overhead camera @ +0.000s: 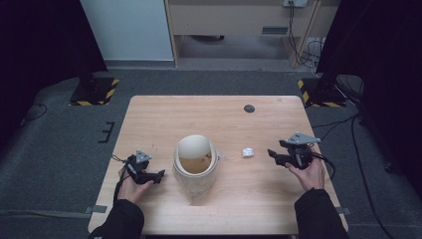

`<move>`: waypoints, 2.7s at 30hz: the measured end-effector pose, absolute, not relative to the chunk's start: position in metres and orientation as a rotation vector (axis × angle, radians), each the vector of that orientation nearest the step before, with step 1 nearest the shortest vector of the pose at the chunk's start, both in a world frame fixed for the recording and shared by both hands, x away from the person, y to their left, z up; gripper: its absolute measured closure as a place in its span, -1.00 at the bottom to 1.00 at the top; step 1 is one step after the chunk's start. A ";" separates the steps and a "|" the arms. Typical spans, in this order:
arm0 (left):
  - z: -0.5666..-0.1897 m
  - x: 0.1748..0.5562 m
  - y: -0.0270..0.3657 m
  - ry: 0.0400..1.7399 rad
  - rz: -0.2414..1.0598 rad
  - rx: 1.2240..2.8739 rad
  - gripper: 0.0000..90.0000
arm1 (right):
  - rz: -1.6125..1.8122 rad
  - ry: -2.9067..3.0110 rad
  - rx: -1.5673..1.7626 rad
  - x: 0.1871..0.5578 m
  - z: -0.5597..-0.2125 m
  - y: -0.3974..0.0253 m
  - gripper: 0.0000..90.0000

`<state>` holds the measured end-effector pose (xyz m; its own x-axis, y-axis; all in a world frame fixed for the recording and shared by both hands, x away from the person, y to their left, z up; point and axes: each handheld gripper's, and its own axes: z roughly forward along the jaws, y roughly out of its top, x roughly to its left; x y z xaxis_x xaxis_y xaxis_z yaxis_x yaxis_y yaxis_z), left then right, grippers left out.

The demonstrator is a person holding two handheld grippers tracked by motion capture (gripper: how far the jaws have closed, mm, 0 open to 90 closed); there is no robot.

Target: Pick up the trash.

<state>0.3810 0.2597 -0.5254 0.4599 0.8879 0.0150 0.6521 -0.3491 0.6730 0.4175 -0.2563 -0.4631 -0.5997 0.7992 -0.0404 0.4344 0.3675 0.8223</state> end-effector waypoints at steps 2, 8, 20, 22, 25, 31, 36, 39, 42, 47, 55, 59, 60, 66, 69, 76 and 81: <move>-0.527 0.382 0.258 1.273 0.507 2.128 -0.73 | 1.130 2.198 1.052 0.419 -0.460 -0.252 -0.14; -0.529 0.382 0.257 1.284 0.494 2.120 -0.78 | 1.144 2.194 1.019 0.424 -0.449 -0.239 -0.11; -0.536 0.382 0.255 1.249 0.494 2.101 -1.00 | 1.181 2.183 0.958 0.437 -0.428 -0.216 -0.06; -0.536 0.382 0.256 1.243 0.496 2.097 -1.00 | 1.177 2.190 0.959 0.440 -0.431 -0.212 -0.04; -0.536 0.382 0.256 1.240 0.498 2.094 -1.00 | 1.139 2.224 0.951 0.444 -0.438 -0.205 -0.02; -0.537 0.382 0.256 1.241 0.502 2.091 -1.00 | 1.123 2.264 0.950 0.450 -0.451 -0.199 -0.02; -0.537 0.382 0.256 1.241 0.502 2.092 -1.00 | 1.065 2.314 0.930 0.453 -0.464 -0.192 -0.01; -0.537 0.382 0.256 1.241 0.502 2.091 -1.00 | 1.026 2.330 0.925 0.455 -0.470 -0.187 0.04; -0.537 0.382 0.256 1.241 0.502 2.091 -1.00 | 0.996 2.345 0.926 0.456 -0.476 -0.183 0.07; -0.537 0.382 0.256 1.241 0.502 2.092 -1.00 | 0.940 2.377 0.949 0.459 -0.485 -0.177 0.01; -0.537 0.382 0.256 1.241 0.502 2.091 -1.00 | 0.867 2.407 0.992 0.461 -0.496 -0.171 -0.05; -0.537 0.382 0.256 1.241 0.502 2.091 -1.00 | 0.842 2.433 1.003 0.462 -0.501 -0.168 -0.03; -0.537 0.382 0.256 1.241 0.502 2.091 -1.00 | 0.835 2.440 1.000 0.462 -0.502 -0.168 -0.03; -0.537 0.382 0.256 1.241 0.502 2.091 -1.00 | 0.817 2.462 1.004 0.463 -0.508 -0.164 -0.02; -0.537 0.382 0.256 1.241 0.502 2.091 -1.00 | 0.811 2.473 1.009 0.464 -0.510 -0.163 0.03; -0.537 0.382 0.256 1.241 0.502 2.091 -1.00 | 0.792 2.494 1.019 0.465 -0.515 -0.159 0.15; -0.537 0.382 0.256 1.241 0.502 2.091 -1.00 | 0.785 2.504 1.028 0.465 -0.516 -0.159 0.29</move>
<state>0.3818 0.2556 -0.5366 0.4793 0.8777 -0.0006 0.6302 -0.3436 0.6963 0.4646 -0.1593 -0.5159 -0.6887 0.7201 -0.0844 0.5431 0.5894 0.5980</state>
